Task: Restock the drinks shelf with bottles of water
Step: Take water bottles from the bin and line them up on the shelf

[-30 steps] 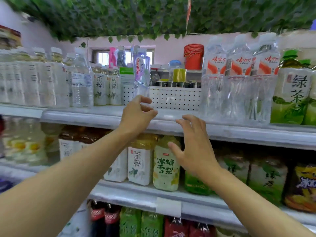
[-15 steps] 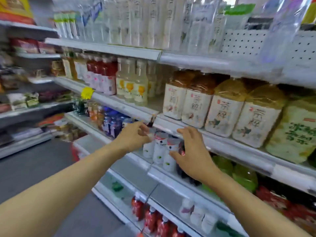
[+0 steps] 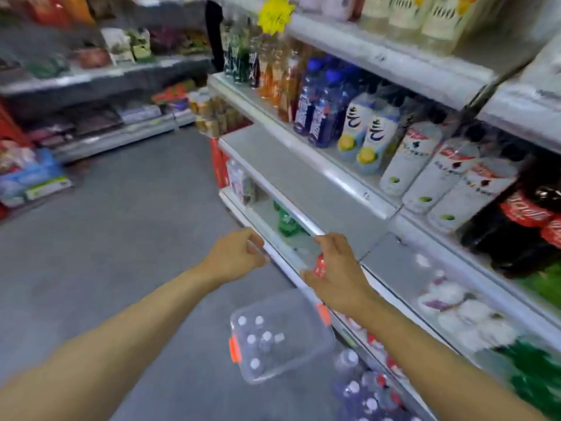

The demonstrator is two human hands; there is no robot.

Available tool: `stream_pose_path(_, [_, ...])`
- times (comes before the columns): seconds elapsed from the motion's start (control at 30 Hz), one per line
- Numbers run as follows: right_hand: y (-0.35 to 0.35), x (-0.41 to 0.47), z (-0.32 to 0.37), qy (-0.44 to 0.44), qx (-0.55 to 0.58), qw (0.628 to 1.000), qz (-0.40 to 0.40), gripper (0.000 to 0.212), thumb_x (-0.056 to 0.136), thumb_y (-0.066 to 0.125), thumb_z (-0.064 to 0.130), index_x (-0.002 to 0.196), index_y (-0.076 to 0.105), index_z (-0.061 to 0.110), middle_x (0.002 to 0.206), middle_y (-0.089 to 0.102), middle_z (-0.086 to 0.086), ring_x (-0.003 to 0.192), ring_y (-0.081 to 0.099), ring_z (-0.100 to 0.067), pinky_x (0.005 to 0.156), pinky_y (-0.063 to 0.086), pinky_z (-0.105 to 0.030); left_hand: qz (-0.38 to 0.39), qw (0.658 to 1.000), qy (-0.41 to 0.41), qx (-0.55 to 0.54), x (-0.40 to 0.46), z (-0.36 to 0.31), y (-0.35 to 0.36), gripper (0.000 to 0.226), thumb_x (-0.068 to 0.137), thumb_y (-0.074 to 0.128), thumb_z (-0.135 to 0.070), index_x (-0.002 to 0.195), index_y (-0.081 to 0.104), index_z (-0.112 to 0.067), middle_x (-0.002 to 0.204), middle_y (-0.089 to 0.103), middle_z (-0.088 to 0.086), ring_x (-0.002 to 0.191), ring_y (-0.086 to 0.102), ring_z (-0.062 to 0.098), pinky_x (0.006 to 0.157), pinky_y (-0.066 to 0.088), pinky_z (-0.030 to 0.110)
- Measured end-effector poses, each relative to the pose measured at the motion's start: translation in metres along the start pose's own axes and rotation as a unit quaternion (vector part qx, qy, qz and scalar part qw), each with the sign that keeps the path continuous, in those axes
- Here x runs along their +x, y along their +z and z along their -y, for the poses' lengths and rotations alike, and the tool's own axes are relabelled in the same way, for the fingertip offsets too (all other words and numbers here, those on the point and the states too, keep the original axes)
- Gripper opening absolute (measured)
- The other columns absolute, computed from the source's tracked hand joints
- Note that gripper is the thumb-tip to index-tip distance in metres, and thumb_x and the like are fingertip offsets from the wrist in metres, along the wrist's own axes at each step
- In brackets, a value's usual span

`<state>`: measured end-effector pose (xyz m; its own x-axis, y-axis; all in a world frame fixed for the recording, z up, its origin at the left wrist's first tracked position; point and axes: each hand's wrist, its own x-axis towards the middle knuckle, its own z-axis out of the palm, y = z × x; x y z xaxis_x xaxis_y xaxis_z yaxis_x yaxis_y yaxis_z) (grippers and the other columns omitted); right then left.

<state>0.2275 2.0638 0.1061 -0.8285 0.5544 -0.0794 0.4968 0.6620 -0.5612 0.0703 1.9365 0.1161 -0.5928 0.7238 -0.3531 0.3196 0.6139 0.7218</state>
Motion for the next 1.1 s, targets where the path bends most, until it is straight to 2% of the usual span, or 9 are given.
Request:
stream_pose_path(0.1, [0.045,0.011,-0.010,0.002,-0.006,0.999,0.040,0.060,0.078,0.066,0.033,0.127,0.047,0.003,0.124,0.041,-0.014,0.109,0.049,-0.033,0.097,0.040,-0.038,0.000,0.999,-0.047,-0.014,0.003,0.048,0.011,0.024,0.082,0.069,-0.013,0.103,0.058,-0.016,0.089,0.064,0.001,0.065,0.054,0.008,0.049,0.039,0.008])
stream_pose_path(0.2, [0.088,0.020,-0.025,0.004,-0.010,0.996,0.089,0.060,0.083,0.066,0.029,0.132,0.042,0.005,0.132,0.037,-0.011,0.123,0.039,-0.027,0.101,0.036,-0.036,-0.017,0.994,-0.101,-0.034,0.008,0.090,0.030,0.026,0.081,0.069,-0.014,0.105,0.060,-0.016,0.089,0.064,-0.003,0.078,0.058,0.014,0.066,0.043,0.018])
stream_pose_path(0.27, [0.115,0.026,-0.038,0.007,-0.016,0.994,0.110,0.058,0.084,0.066,0.026,0.131,0.042,0.004,0.133,0.038,-0.012,0.124,0.038,-0.026,0.101,0.033,-0.032,-0.021,0.990,-0.132,-0.053,0.014,0.116,0.047,0.026,0.080,0.069,-0.013,0.105,0.060,-0.015,0.088,0.065,-0.002,0.083,0.060,0.016,0.073,0.043,0.022])
stream_pose_path(0.37, [0.154,0.035,-0.060,0.015,-0.014,0.990,0.138,0.057,0.083,0.066,0.026,0.130,0.043,0.003,0.131,0.039,-0.013,0.122,0.039,-0.028,0.101,0.034,-0.034,-0.014,0.983,-0.164,-0.078,0.025,0.153,0.076,0.026,0.081,0.069,-0.013,0.105,0.059,-0.014,0.093,0.068,0.003,0.088,0.062,0.020,0.079,0.046,0.027])
stream_pose_path(0.6, [0.253,0.051,-0.126,0.044,0.003,0.980,0.197,0.054,0.083,0.066,0.025,0.129,0.045,0.007,0.128,0.041,-0.011,0.122,0.041,-0.026,0.100,0.032,-0.029,0.000,0.973,-0.209,-0.096,0.061,0.230,0.155,0.023,0.081,0.068,-0.014,0.096,0.052,-0.022,0.093,0.064,0.003,0.081,0.060,0.021,0.066,0.045,0.024])
stream_pose_path(0.7, [0.299,0.056,-0.161,0.065,0.004,0.975,0.213,0.055,0.084,0.065,0.027,0.131,0.043,0.006,0.132,0.040,-0.012,0.124,0.040,-0.026,0.098,0.032,-0.026,0.012,0.970,-0.224,-0.091,0.081,0.264,0.193,0.023,0.080,0.068,-0.016,0.094,0.052,-0.025,0.094,0.065,0.001,0.088,0.062,0.021,0.072,0.047,0.025])
stream_pose_path(0.8, [0.343,0.059,-0.195,0.090,0.007,0.971,0.223,0.055,0.085,0.064,0.030,0.131,0.043,0.006,0.131,0.041,-0.012,0.124,0.041,-0.027,0.097,0.034,-0.028,0.023,0.970,-0.231,-0.079,0.100,0.296,0.231,0.022,0.081,0.067,-0.016,0.094,0.051,-0.024,0.093,0.062,-0.001,0.085,0.060,0.018,0.075,0.048,0.026])
stream_pose_path(1.0, [0.426,0.066,-0.259,0.109,-0.017,0.962,0.248,0.056,0.085,0.065,0.029,0.130,0.042,0.005,0.130,0.042,-0.014,0.123,0.042,-0.028,0.096,0.037,-0.030,0.019,0.968,-0.247,-0.046,0.142,0.355,0.294,0.032,0.081,0.066,-0.018,0.111,0.055,-0.018,0.105,0.062,0.002,0.099,0.059,0.023,0.089,0.050,0.036])
stream_pose_path(1.1, [0.465,0.071,-0.286,0.115,-0.014,0.961,0.252,0.058,0.086,0.063,0.029,0.134,0.038,0.007,0.134,0.040,-0.012,0.125,0.041,-0.026,0.099,0.037,-0.032,0.003,0.971,-0.240,-0.021,0.163,0.381,0.318,0.037,0.083,0.066,-0.019,0.117,0.053,-0.017,0.114,0.061,0.001,0.105,0.056,0.021,0.089,0.048,0.034])
